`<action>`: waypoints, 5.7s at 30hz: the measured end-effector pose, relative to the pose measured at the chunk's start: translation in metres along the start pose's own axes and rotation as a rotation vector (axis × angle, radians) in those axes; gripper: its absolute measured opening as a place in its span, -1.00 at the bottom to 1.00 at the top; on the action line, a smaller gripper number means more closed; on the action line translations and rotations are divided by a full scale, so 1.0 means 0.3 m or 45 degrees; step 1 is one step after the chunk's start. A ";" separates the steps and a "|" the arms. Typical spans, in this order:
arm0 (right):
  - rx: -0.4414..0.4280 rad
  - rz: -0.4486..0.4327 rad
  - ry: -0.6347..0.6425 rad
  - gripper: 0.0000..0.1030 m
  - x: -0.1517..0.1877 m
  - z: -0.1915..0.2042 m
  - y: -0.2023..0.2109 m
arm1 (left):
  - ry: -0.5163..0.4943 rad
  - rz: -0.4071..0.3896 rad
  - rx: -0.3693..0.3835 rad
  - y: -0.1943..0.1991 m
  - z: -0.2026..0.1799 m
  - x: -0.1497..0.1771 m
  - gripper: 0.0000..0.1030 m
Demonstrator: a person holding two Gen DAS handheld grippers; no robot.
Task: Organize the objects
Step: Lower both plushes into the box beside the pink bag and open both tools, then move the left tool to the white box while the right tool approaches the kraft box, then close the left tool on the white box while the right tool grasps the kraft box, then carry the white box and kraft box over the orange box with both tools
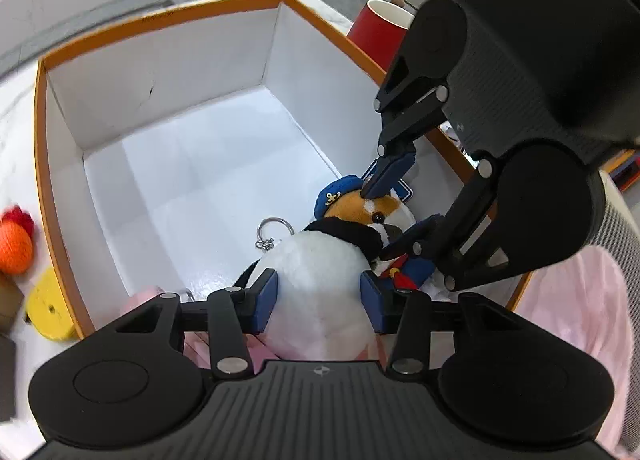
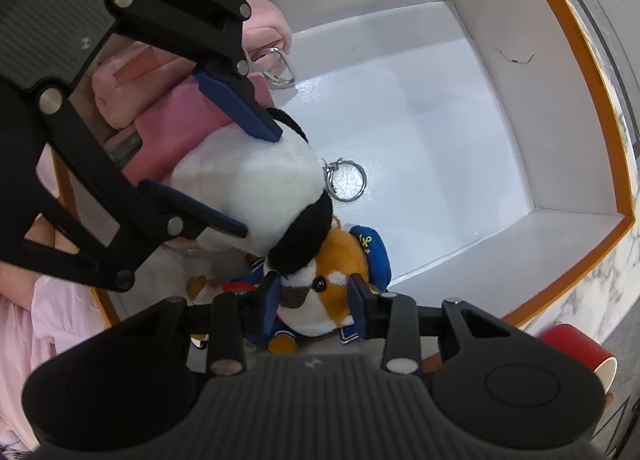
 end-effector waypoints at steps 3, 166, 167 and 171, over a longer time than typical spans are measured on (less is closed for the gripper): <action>-0.003 0.016 0.012 -0.25 0.006 0.018 0.003 | 0.058 0.022 0.066 0.001 -0.001 0.022 0.01; -0.179 -0.630 -1.017 -0.06 -0.127 -0.495 0.288 | -1.150 0.548 -0.500 -0.028 -0.026 -0.103 0.40; -0.185 -0.622 -1.012 -0.06 -0.134 -0.494 0.273 | -1.173 0.553 -0.495 -0.045 -0.016 -0.101 0.40; -0.180 -0.597 -0.991 -0.06 -0.151 -0.495 0.225 | -1.243 0.562 -0.500 -0.100 0.025 -0.085 0.40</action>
Point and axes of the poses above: each gripper's, at about its wrist camera, not at the fingertips, and y roughly against the way its jaws point, z to its left, x to its underside, the point moved 9 cm from there along -y, roughly the way its jaws point, and after that the axes turned 12 degrees about x, right-handed, at the moved point
